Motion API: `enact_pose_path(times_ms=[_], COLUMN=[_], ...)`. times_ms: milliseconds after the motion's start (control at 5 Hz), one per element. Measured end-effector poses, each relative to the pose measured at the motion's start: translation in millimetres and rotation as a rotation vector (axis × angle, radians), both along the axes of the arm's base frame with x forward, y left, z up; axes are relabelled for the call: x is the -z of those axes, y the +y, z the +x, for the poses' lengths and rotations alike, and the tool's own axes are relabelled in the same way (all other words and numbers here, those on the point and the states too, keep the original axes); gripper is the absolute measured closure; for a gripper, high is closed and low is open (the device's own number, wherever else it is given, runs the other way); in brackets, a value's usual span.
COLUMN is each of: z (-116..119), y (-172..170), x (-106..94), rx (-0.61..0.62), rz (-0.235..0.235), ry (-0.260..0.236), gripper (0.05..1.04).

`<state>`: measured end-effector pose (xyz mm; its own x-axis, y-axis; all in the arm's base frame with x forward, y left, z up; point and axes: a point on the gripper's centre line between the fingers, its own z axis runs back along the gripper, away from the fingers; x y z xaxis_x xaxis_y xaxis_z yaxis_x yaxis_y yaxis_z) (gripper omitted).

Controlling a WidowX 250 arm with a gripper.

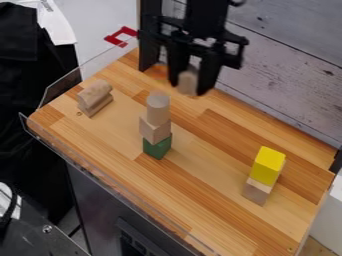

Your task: Put the plus on top of the yellow cube

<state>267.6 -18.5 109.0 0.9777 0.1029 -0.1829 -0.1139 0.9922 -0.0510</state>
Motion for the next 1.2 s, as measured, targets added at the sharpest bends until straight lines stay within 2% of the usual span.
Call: enact_pose_path(times_ms=[400, 800, 1000, 1200], z=[-11, -24, -21, -7], y=[-44, -83, -96, -102], x=[14.2, 23.4, 27.7, 31.6], rx=[0.059, 0.126, 0.148, 0.158], rz=[-0.036, -0.023, -0.008, 0.001], ry=[0.031, 0.04, 0.045, 0.033], gripper=[0.63, 0.63, 0.63, 0.63])
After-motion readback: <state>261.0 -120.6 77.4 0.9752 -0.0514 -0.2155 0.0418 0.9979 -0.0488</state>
